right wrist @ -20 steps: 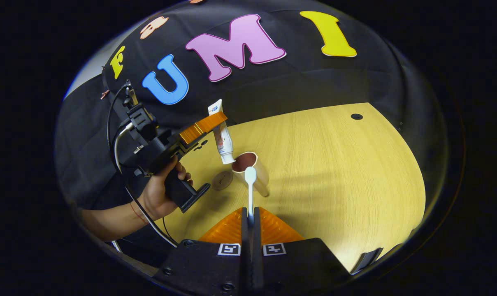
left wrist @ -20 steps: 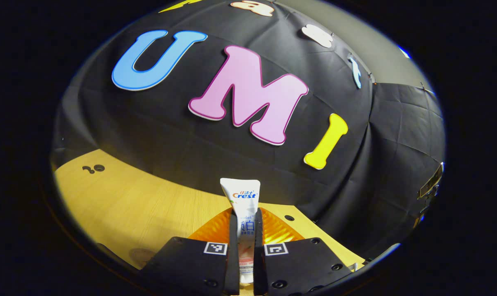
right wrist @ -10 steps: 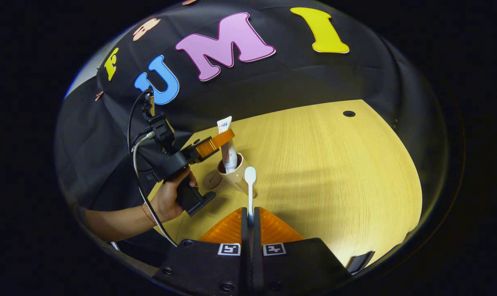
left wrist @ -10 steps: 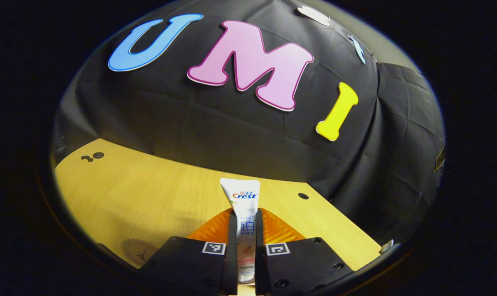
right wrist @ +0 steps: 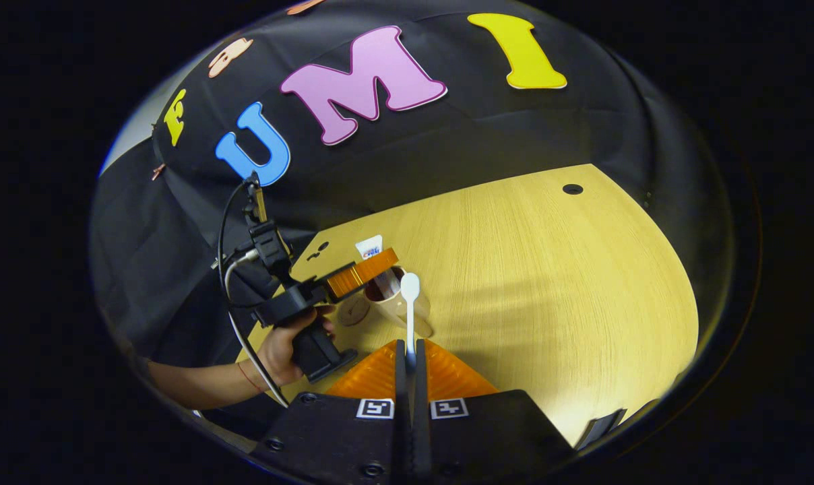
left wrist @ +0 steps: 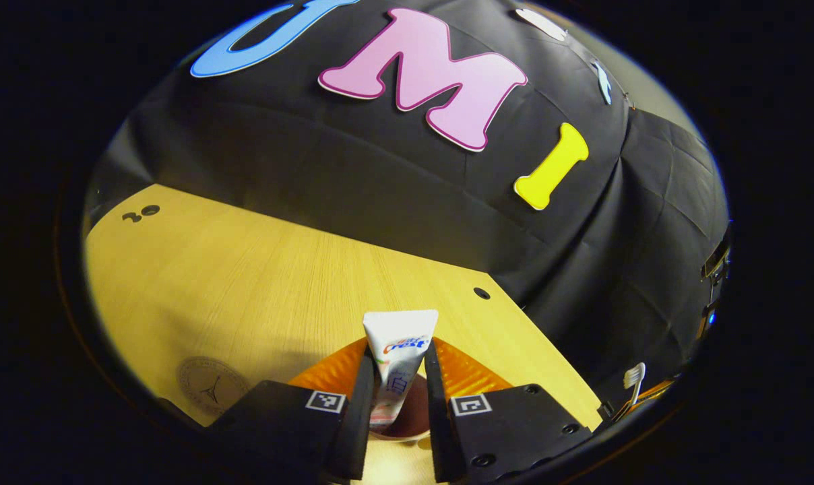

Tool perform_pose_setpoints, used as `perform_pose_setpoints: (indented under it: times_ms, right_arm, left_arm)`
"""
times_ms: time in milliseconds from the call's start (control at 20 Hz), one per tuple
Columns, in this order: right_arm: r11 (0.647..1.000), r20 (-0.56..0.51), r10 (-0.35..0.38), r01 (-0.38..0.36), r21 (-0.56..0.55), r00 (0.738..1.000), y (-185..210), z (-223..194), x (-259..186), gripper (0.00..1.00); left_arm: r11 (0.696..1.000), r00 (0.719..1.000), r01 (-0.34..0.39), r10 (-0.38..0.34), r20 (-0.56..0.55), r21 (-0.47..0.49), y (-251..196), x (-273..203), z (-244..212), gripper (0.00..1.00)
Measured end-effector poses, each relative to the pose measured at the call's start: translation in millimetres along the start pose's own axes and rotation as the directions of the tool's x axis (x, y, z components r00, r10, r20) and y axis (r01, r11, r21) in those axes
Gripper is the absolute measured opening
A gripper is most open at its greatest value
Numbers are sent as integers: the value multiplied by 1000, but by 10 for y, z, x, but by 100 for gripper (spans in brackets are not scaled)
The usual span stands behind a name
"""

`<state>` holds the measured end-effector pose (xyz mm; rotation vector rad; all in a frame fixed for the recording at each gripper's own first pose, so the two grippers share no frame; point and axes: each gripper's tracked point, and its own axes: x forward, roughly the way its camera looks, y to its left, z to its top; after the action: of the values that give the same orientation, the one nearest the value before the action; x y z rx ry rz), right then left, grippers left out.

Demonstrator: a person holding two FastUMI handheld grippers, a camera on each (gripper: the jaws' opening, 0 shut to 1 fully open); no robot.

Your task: Put the toothbrush and toothpaste on the desktop into the cup, then pick up the cup and place it on the coaster on the desktop.

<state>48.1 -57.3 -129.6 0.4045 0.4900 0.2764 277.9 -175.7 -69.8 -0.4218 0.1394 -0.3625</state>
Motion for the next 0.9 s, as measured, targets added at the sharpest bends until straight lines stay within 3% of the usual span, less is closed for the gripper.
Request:
perform_pose_setpoints:
  times_ms: [150, 200, 250, 600, 900]
  right_arm:
    - [998, 47, 20, -23, 52, 999, 110, 186, 50, 5]
    - [996, 69, 29, -34, 77, 997, 141, 278, 80, 5]
    - [994, 93, 35, -45, 103, 995, 188, 371, 123, 5]
    - [972, 207, 71, -114, 204, 976, 445, 807, 516, 5]
    - [966, 284, 58, -125, 225, 957, 418, 1069, 999, 5]
  left_arm:
    - [1000, 1000, -1, 1, 5, -5, 0, -65, 64, 45]
    - [1000, 1000, 0, 0, 6, 6, 0, -113, 80, 62]
    - [1000, 1000, -1, 0, 4, 25, -10, -141, 92, 66]
    - [993, 1000, -3, 0, 30, 121, 19, -687, 287, 76]
    - [995, 1000, 22, -23, 8, 102, -64, -1543, 224, 78]
